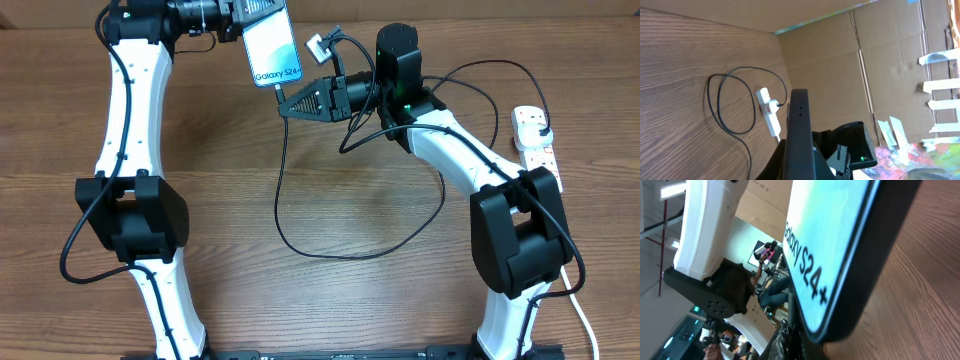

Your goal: Plug charger to phone and switch on socket

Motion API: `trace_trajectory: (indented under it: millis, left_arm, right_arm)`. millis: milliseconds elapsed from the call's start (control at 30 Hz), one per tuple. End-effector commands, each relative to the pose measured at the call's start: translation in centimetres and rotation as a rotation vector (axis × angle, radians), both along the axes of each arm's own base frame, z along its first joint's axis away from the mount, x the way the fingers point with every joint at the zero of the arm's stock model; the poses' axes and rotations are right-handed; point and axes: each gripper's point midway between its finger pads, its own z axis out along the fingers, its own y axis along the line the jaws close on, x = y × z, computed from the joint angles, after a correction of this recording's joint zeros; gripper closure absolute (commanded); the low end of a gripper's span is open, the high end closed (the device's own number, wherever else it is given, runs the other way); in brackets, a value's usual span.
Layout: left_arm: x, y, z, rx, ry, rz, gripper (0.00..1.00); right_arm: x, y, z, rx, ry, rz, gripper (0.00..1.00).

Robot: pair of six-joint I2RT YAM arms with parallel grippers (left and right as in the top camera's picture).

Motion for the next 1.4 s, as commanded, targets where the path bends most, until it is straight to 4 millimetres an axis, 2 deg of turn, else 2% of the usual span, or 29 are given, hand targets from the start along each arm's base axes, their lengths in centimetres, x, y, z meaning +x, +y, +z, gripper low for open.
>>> trace_trajectory:
  millis: [0, 733, 1367]
  left_arm:
    - [-0.95, -0.23, 2.48, -0.006, -0.065, -0.017, 0.96]
    - [-1.56, -0.29, 2.88, -0.031, -0.066, -0.053, 0.96]
    - [-1.90, -0.35, 3.09, -0.045, -0.066, -0.073, 0.96]
  right_arm:
    - [-0.33, -0.01, 2.58, 0.022, -0.049, -0.012, 0.96]
    - [-0.01, 0.06, 2.56, 0.020, -0.046, -0.030, 0.96]
    - [0.67, -0.71, 2.56, 0.018, -0.039, -0.051, 0.96]
